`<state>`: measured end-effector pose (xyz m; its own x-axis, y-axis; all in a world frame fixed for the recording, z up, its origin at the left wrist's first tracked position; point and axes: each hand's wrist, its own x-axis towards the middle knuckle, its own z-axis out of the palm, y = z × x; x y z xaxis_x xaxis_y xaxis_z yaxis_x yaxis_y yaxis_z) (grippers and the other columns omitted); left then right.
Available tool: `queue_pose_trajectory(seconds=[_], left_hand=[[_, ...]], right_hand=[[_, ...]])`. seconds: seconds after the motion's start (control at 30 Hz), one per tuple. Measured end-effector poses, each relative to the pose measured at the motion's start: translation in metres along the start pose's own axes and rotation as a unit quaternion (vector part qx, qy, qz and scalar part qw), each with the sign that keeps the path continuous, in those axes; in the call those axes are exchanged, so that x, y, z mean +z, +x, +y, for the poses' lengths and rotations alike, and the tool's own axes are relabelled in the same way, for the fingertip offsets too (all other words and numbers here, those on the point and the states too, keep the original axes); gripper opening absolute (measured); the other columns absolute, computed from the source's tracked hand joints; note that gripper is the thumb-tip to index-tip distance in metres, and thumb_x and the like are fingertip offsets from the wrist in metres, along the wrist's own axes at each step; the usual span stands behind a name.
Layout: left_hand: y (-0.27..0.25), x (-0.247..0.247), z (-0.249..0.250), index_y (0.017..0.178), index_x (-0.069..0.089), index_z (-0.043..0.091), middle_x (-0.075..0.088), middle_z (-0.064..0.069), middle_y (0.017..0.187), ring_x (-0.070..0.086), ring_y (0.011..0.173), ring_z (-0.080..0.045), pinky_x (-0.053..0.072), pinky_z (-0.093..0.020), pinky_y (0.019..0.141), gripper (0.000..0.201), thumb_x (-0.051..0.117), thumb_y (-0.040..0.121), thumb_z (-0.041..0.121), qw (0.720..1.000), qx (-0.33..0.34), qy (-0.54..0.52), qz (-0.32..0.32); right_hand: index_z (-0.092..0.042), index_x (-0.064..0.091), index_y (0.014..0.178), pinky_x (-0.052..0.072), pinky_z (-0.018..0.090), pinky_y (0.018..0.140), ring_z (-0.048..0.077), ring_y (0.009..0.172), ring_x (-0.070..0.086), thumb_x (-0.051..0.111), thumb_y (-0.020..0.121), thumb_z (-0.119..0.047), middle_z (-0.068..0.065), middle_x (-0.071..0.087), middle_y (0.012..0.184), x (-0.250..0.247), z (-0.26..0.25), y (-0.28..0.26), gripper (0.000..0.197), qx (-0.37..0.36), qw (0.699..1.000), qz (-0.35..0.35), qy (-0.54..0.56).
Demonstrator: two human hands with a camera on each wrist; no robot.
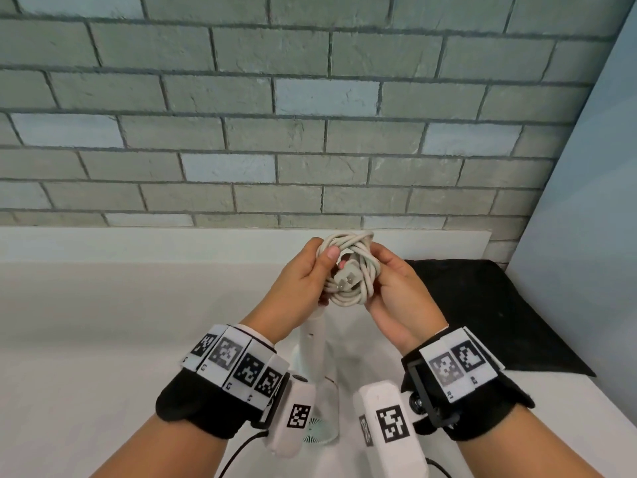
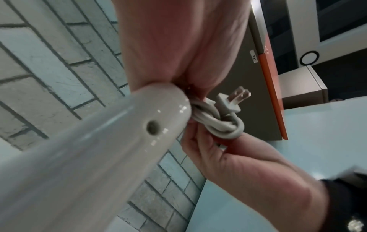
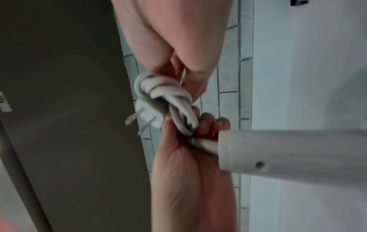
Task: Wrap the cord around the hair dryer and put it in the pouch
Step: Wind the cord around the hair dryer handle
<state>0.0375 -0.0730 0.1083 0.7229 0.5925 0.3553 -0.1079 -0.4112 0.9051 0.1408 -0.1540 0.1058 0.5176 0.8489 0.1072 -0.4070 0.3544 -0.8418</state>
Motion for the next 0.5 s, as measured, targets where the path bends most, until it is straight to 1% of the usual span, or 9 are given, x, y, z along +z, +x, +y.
queue_pose_trajectory(seconds=[0.07, 0.17, 0.23, 0.27, 0.3, 0.33, 0.4, 0.47, 0.5], left_hand=[[0.000, 0.002, -0.001, 0.079, 0.046, 0.019, 0.049, 0.003, 0.068, 0.049, 0.055, 0.001, 0.041, -0.009, 0.049, 0.020, 0.038, 0.097, 0.025, 1.000, 0.009, 0.009, 0.021], [0.002, 0.002, -0.005, 0.079, 0.046, 0.020, 0.050, 0.005, 0.067, 0.052, 0.054, 0.001, 0.042, -0.013, 0.047, 0.019, 0.040, 0.096, 0.026, 0.998, -0.007, -0.001, 0.055], [0.003, 0.002, -0.005, 0.085, 0.048, 0.014, 0.053, 0.003, 0.070, 0.054, 0.056, -0.003, 0.045, -0.021, 0.047, 0.019, 0.041, 0.095, 0.029, 0.997, -0.020, -0.011, 0.073], [0.003, 0.003, -0.005, 0.089, 0.049, 0.011, 0.056, -0.001, 0.073, 0.056, 0.058, -0.007, 0.048, -0.025, 0.049, 0.021, 0.041, 0.095, 0.029, 0.997, -0.019, -0.008, 0.079], [0.004, 0.004, -0.006, 0.095, 0.050, 0.008, 0.059, -0.007, 0.077, 0.058, 0.063, -0.013, 0.051, -0.030, 0.052, 0.024, 0.042, 0.095, 0.030, 0.996, -0.015, 0.000, 0.082], [0.004, 0.006, -0.007, 0.099, 0.051, 0.006, 0.062, -0.012, 0.083, 0.061, 0.070, -0.020, 0.053, -0.034, 0.059, 0.026, 0.042, 0.095, 0.030, 0.997, -0.010, 0.011, 0.082], [0.005, 0.006, -0.007, 0.098, 0.053, 0.007, 0.064, -0.015, 0.091, 0.061, 0.082, -0.024, 0.051, -0.041, 0.075, 0.028, 0.043, 0.095, 0.032, 0.997, -0.012, 0.022, 0.072], [0.005, 0.005, -0.004, 0.087, 0.053, 0.010, 0.060, -0.012, 0.083, 0.059, 0.078, -0.022, 0.052, -0.044, 0.077, 0.025, 0.044, 0.094, 0.033, 0.998, -0.036, 0.004, 0.055], [0.006, 0.003, -0.004, 0.084, 0.053, 0.013, 0.058, -0.010, 0.081, 0.060, 0.076, -0.022, 0.055, -0.045, 0.075, 0.023, 0.045, 0.093, 0.033, 0.997, -0.054, -0.024, 0.046]], right_hand=[[0.002, 0.054, 0.115, 0.055, 0.029, 0.075, 0.020, 0.082, 0.064, 0.043, 0.089, 0.001, 0.013, 0.065, 0.094, -0.002, -0.002, 0.000, 0.028, 0.025, 0.999, -0.014, -0.029], [0.002, 0.053, 0.119, 0.044, 0.039, 0.088, 0.028, 0.097, 0.053, 0.042, 0.092, -0.014, 0.020, 0.057, 0.112, -0.002, -0.001, -0.004, 0.033, 0.036, 0.997, -0.023, -0.069], [-0.009, 0.056, 0.122, 0.038, 0.036, 0.085, 0.025, 0.101, 0.051, 0.038, 0.091, -0.039, 0.013, 0.059, 0.116, 0.000, 0.000, -0.010, 0.047, 0.048, 0.991, -0.053, -0.109], [-0.015, 0.057, 0.121, 0.040, 0.034, 0.084, 0.021, 0.100, 0.054, 0.037, 0.086, -0.050, 0.008, 0.063, 0.114, 0.003, -0.001, -0.013, 0.053, 0.054, 0.987, -0.068, -0.138], [-0.017, 0.058, 0.119, 0.044, 0.034, 0.085, 0.019, 0.099, 0.057, 0.042, 0.081, -0.052, 0.005, 0.066, 0.110, 0.005, -0.002, -0.014, 0.054, 0.052, 0.982, -0.075, -0.164], [-0.016, 0.058, 0.118, 0.048, 0.035, 0.087, 0.018, 0.098, 0.060, 0.051, 0.080, -0.046, 0.006, 0.068, 0.108, 0.007, -0.002, -0.014, 0.049, 0.047, 0.980, -0.070, -0.182], [-0.011, 0.055, 0.119, 0.052, 0.039, 0.090, 0.019, 0.096, 0.063, 0.064, 0.080, -0.021, 0.012, 0.067, 0.109, 0.008, -0.003, -0.012, 0.042, 0.047, 0.980, -0.034, -0.192], [-0.010, 0.053, 0.117, 0.054, 0.043, 0.089, 0.021, 0.092, 0.063, 0.060, 0.078, -0.005, 0.015, 0.065, 0.105, 0.008, -0.006, -0.010, 0.040, 0.048, 0.976, -0.010, -0.212], [-0.011, 0.053, 0.116, 0.056, 0.042, 0.084, 0.021, 0.089, 0.063, 0.059, 0.079, -0.005, 0.015, 0.063, 0.103, 0.007, -0.008, -0.010, 0.038, 0.036, 0.967, 0.000, -0.252]])
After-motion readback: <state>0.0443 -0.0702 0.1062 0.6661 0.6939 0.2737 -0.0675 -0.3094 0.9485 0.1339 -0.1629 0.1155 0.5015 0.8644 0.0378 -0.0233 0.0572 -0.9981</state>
